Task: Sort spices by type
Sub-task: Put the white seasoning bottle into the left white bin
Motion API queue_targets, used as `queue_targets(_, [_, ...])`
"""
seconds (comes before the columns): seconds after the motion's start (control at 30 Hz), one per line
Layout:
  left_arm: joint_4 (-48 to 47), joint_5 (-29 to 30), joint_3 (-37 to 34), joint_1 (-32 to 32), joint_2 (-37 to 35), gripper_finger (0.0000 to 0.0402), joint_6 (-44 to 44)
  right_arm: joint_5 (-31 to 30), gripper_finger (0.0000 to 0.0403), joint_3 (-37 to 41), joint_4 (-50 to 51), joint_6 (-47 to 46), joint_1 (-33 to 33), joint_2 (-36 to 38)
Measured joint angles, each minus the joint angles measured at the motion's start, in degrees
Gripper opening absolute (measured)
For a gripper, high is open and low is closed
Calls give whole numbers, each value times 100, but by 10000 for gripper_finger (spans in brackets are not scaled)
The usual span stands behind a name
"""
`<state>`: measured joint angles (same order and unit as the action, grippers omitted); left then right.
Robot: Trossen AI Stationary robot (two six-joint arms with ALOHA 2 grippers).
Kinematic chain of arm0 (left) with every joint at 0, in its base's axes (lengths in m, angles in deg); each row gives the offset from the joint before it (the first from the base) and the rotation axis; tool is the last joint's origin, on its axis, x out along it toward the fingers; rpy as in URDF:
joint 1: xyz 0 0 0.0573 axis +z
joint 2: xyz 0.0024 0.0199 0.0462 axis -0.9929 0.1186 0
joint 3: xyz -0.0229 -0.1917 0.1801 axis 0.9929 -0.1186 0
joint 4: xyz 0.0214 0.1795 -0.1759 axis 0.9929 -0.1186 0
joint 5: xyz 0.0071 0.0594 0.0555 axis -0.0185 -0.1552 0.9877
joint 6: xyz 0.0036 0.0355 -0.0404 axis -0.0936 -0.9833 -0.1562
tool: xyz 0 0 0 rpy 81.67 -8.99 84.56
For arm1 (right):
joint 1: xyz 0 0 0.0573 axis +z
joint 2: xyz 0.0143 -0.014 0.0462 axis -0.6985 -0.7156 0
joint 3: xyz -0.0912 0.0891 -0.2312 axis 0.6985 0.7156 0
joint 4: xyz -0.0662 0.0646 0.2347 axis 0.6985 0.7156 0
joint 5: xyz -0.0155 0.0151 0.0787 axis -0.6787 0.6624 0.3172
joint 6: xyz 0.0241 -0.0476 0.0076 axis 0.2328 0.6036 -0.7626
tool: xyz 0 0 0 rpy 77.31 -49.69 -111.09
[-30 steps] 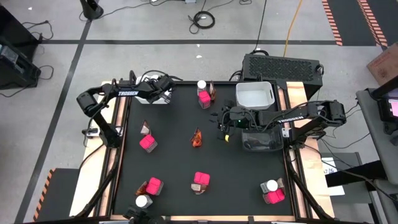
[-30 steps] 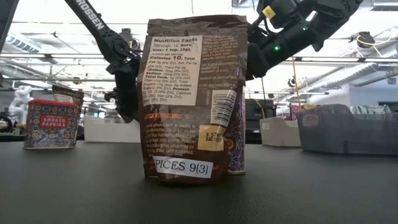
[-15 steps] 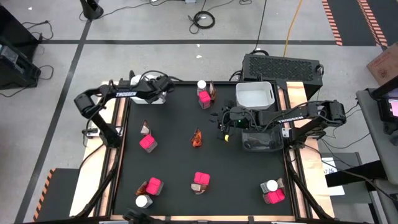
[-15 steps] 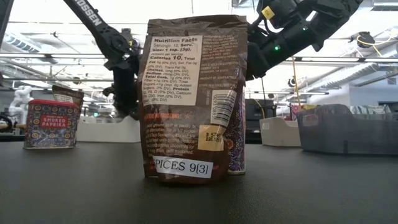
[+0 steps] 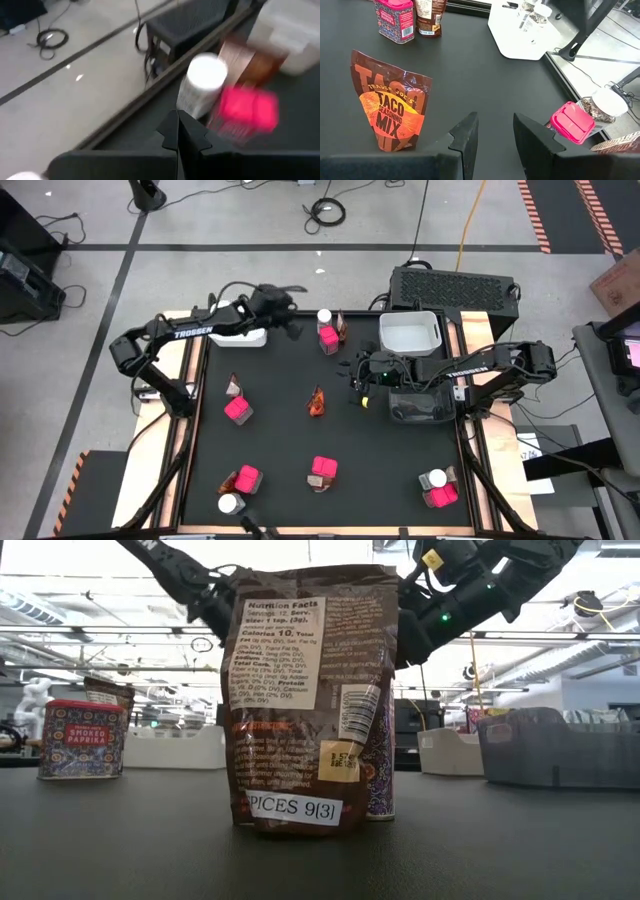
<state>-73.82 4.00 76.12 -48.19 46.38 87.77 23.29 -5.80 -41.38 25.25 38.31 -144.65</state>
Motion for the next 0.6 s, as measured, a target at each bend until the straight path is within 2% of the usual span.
queue_targets(0.17, [40, -278, 577, 158, 210, 6, 372, 0, 120, 0, 27, 3, 0, 0])
queue_targets(0.33, [157, -386, 785, 203, 345, 40, 171, 0, 120, 0, 219, 1, 0, 0])
queue_targets(0.47, [284, -397, 785, 206, 342, 88, -285, 0, 120, 0, 426, -27, 0, 0])
queue_targets(0.6, [428, -460, 786, 206, 391, 160, -343, 0, 120, 0, 421, -17, 0, 0])
